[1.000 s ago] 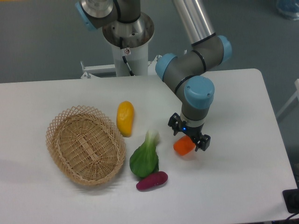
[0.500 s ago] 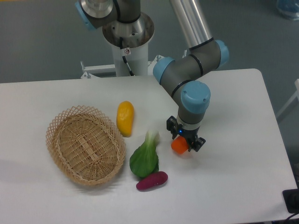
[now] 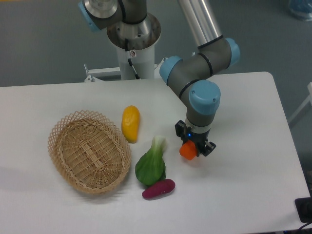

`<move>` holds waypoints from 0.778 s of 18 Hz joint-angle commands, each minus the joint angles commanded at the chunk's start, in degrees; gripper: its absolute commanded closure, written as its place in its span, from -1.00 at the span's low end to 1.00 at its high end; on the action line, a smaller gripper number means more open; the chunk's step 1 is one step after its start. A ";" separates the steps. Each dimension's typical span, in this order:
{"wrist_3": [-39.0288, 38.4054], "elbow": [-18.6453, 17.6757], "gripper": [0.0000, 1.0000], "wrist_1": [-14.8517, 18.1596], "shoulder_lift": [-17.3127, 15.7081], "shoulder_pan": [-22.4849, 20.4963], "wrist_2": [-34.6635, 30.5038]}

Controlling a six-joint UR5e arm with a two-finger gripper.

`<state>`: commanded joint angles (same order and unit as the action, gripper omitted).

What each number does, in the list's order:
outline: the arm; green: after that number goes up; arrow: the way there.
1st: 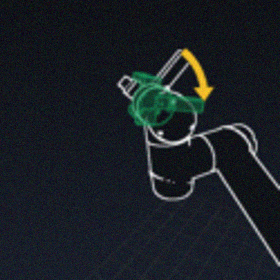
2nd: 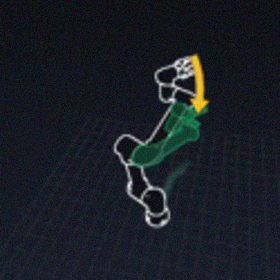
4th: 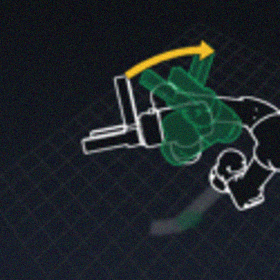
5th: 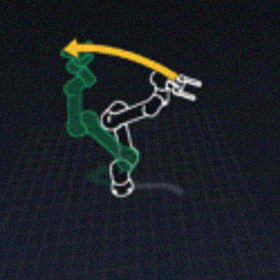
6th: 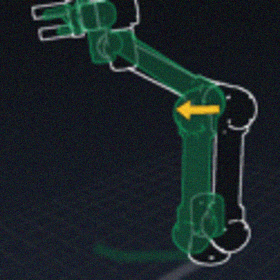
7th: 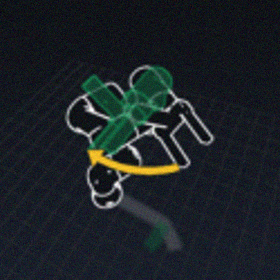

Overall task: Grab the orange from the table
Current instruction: 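Lift the held orange piece up and away from the bok choy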

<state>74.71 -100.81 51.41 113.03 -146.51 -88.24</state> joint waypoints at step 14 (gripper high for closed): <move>3.25 3.16 -0.05 0.97 -1.85 -5.18 -2.02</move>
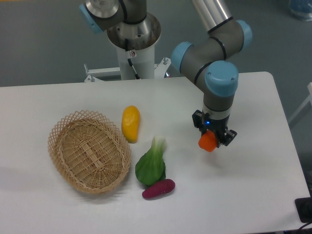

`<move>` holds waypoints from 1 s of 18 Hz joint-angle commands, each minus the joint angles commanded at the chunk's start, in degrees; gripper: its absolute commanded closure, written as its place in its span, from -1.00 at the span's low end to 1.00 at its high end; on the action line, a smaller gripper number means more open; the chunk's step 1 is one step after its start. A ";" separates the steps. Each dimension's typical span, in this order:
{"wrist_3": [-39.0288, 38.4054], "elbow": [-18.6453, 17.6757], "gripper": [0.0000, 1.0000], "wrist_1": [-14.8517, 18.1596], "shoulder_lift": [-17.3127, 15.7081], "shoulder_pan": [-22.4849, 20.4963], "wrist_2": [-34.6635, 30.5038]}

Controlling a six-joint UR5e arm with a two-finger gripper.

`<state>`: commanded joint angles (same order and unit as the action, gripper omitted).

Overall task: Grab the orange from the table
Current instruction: 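Lift the held orange piece up and away from the bok choy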

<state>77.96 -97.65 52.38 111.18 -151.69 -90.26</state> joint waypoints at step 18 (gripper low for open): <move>3.87 6.42 -0.01 5.80 1.32 -1.68 0.97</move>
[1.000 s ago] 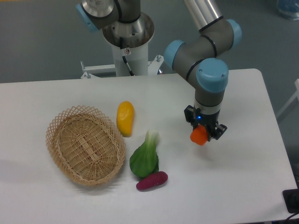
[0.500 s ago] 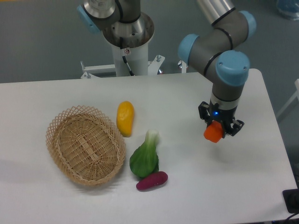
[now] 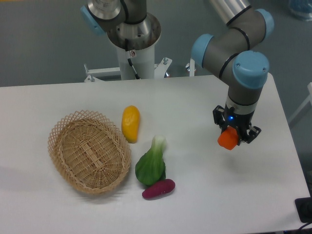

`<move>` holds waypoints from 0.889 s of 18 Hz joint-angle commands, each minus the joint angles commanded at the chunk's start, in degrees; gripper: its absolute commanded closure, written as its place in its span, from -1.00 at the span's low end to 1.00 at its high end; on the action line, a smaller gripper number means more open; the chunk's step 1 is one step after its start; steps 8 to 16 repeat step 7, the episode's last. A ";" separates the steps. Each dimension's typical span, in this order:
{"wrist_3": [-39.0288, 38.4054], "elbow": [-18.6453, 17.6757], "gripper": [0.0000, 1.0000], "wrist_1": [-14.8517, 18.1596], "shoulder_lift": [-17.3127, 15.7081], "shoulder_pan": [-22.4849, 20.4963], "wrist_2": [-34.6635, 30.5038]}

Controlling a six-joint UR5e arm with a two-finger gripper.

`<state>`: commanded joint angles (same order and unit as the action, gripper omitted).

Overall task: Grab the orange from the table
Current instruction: 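Lift the held orange piece up and away from the bok choy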

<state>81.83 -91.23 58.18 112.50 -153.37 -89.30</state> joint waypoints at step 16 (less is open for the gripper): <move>-0.09 -0.35 -0.01 -0.35 -0.09 0.00 0.17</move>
